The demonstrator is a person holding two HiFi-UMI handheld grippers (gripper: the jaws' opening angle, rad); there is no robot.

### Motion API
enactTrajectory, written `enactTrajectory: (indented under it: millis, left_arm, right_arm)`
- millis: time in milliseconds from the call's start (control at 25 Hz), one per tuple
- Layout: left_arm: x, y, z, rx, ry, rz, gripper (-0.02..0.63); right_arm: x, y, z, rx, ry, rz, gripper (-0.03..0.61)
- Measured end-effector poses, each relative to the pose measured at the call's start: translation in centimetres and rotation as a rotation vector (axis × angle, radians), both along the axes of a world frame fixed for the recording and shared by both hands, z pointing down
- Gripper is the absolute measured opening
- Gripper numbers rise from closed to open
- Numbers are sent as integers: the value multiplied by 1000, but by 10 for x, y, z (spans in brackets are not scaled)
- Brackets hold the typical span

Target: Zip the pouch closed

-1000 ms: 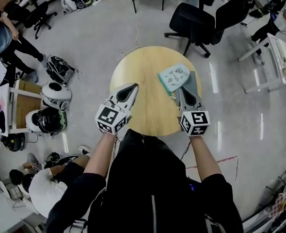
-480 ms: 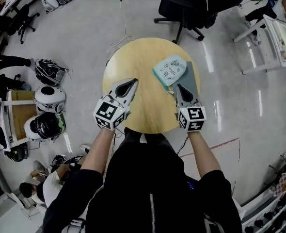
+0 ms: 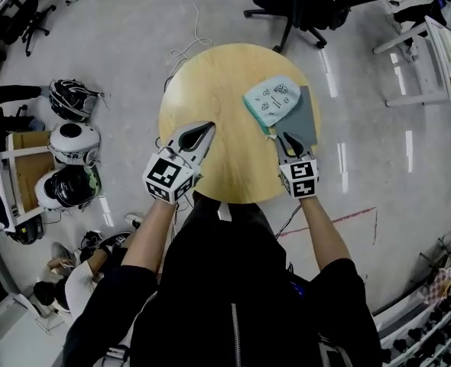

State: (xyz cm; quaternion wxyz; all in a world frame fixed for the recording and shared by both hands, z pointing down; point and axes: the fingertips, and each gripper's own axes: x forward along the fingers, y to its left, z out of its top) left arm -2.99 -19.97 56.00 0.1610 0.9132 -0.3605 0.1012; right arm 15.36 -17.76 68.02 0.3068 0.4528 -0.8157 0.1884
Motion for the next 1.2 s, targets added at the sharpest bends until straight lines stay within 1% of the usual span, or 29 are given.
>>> enactTrajectory:
  millis: [80,280,480,600,720,800,880,960,1000,1080,1200]
  left_arm:
    - [-6,0,2,-6,-7,-11,3]
    - [-25,2,8,-22,-22,-57,3]
    - [-47,9,14,-39,-32,-110,3]
    - [-57,15,16,-46,-37,-137,3]
    - [-67,20,19,-51,-42,-165,3]
    - [-73,23,19,-52,-43,-180,3]
    - [-79,26,18,-53,-43,-191,3]
    - [-84,28,18,-54,-45,-198,3]
    - [-86,30,19,-55,-46,-200,3]
    - [-88,32,20,-54,-47,-201,3]
    - [-90,35,22,-51,-44,-195,3]
  right_arm:
    - [0,3,17,-47,51,-62,91]
    - [0,8,56,-122,251,-284,129]
    - [-8,8,91,-156,395,-455,129]
    - [-7,7,107,-159,500,-529,109]
    - [-7,8,122,-164,572,-597,104]
    - [-8,9,127,-174,599,-616,99]
    - [-9,8,130,-178,614,-616,79]
    - [-8,6,132,-183,626,-601,30]
    - [-8,5,132,-188,626,-584,25]
    - [-8,3,130,-196,602,-539,20]
    - [-14,1,118,-200,523,-480,18]
